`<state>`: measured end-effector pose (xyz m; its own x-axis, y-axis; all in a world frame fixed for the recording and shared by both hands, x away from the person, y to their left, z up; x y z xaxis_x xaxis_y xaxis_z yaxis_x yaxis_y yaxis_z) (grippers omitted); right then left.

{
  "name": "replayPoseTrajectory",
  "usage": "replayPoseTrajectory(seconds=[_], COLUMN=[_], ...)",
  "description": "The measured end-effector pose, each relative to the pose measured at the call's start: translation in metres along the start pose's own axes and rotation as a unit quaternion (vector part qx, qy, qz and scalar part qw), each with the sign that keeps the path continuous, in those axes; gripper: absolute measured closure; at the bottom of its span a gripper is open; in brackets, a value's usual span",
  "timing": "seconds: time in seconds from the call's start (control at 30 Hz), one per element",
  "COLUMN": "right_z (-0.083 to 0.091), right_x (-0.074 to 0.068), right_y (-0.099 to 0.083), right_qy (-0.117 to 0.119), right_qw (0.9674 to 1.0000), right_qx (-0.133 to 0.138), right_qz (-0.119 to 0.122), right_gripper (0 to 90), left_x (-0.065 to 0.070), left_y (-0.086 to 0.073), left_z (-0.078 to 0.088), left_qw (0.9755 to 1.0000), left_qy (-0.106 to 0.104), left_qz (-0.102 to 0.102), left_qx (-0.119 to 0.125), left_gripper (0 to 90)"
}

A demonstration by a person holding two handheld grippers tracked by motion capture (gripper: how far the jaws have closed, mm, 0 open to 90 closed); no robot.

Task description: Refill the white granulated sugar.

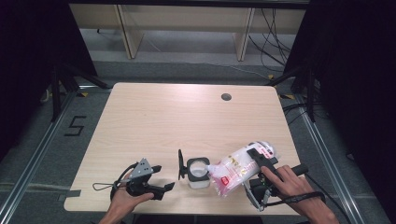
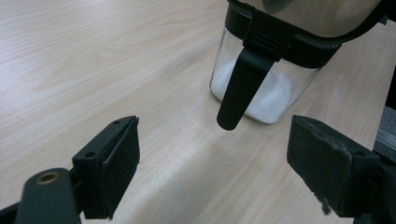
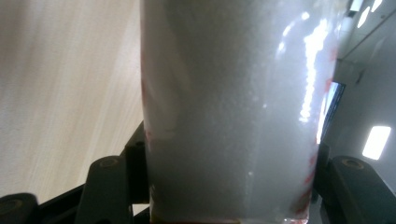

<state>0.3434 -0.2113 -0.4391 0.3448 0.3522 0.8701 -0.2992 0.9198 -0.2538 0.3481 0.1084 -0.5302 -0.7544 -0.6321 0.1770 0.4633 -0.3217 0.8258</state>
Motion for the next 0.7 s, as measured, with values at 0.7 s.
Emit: replayPoseTrajectory(seconds=[0.7], right_z=[-0.006], right_x=[0.004], right_y=[0.015], right_qy=[-0.007], right_qw=[0.9998], right_qx=[0.016], right_qz=[0.011], right_gripper=[41.4], left_x=[-0.001], left_y=[0.001], left_z=[0.002], left_qw=[0.9999], left_qy=[0.001], left_qz=[-0.011], left_qx=[0.003], left_gripper=[16.7])
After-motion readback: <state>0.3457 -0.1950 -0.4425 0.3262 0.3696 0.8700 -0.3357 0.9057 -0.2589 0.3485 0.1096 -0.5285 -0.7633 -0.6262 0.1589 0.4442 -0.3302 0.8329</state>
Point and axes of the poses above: each handheld gripper's, and its own axes: z roughly backward along the jaws, y roughly out of its top, x roughly to its right, the point moved 6 cm from there along -z, roughly forward along the jaws, and after that the axes turned 2 degrees about -x, right-handed, at the moved point
